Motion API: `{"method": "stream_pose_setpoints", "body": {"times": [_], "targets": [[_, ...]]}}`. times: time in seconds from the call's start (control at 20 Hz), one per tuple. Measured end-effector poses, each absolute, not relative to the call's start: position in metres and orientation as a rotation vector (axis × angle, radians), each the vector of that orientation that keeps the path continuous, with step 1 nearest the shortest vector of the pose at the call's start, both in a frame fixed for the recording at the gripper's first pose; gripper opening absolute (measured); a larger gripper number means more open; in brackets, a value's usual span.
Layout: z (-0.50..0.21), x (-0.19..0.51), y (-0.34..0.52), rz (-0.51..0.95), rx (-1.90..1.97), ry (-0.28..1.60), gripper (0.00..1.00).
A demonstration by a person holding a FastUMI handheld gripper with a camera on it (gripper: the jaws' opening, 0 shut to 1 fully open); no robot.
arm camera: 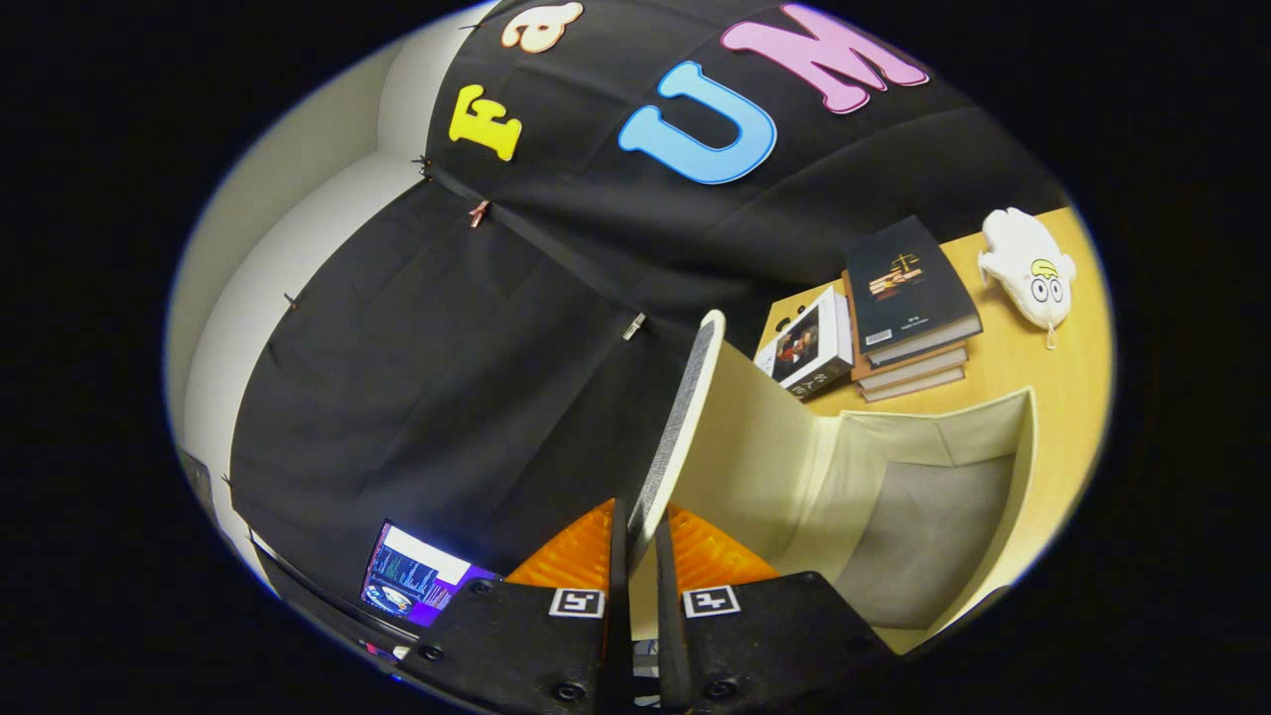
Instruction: Open the storage box then place both shoes into the box .Put the left shoe in first, then the right shoe, with the right side of both shoes facing outward in a uniform manner.
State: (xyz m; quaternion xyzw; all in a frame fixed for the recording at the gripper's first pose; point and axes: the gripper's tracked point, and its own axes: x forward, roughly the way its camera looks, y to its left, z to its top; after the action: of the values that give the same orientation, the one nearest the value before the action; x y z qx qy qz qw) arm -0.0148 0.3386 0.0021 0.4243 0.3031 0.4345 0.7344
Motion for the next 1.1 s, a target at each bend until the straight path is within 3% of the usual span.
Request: {"method": "stream_pose_setpoints", "body": {"times": [0.15,0.25,0.35,0.5,0.8,1.1], "targets": [[0.006,-0.018,0.359,0.988,0.924,0.679,0.14],[0.006,-0.020,0.365,1.001,0.911,0.691,0.24],[0.004,-0.021,0.369,1.004,0.888,0.703,0.44],[0.001,-0.025,0.365,0.998,0.858,0.700,0.96],[-0.005,-0.022,0.317,0.928,0.787,0.633,0.96],[-0.021,-0.018,0.213,0.752,0.686,0.525,0.96]]}}
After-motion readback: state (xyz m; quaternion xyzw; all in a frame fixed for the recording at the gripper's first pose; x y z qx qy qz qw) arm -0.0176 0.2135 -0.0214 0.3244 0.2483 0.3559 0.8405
